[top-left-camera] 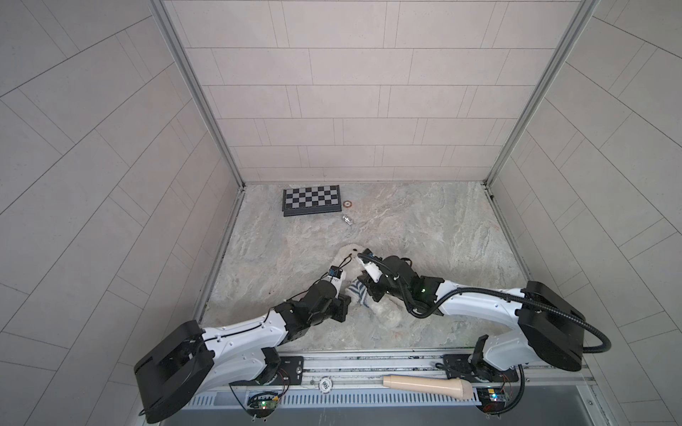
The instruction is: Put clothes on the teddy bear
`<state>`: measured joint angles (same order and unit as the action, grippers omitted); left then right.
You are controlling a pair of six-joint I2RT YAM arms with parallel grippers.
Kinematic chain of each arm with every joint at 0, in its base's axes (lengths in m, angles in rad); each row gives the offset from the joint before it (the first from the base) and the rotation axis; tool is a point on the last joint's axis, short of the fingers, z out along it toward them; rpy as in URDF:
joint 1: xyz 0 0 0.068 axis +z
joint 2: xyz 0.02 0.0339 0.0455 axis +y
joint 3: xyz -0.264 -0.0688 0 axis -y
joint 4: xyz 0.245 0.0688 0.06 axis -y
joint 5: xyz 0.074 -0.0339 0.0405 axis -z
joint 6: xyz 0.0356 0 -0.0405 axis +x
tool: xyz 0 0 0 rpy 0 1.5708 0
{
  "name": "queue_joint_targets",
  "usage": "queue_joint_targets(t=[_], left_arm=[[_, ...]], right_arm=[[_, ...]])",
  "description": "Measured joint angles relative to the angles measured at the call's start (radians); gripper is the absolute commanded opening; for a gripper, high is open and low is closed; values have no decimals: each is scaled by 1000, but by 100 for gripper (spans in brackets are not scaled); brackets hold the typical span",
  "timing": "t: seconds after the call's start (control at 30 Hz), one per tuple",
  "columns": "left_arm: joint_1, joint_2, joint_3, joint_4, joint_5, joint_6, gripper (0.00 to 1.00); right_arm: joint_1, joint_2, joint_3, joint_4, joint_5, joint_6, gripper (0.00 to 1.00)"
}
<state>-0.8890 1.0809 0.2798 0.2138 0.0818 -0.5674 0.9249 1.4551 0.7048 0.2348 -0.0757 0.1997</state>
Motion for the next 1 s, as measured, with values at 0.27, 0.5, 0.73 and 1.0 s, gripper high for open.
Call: queue_joint_targets(t=[0.27,0.5,0.73,1.0], left_arm=[[36,-13,-29,43,12,0,0],[88,-24,-63,90,40,-13,0],[90,-60,-79,101,44,-3,0],[90,-64,-82,101,36,-3,0]], right_arm=[[-15,11,-92,63,37,23,5],[-56,-10,-135,101,32,42,1],[-90,2,-142,118,12,45,0],[-99,2,-121,79,-7,55,0]])
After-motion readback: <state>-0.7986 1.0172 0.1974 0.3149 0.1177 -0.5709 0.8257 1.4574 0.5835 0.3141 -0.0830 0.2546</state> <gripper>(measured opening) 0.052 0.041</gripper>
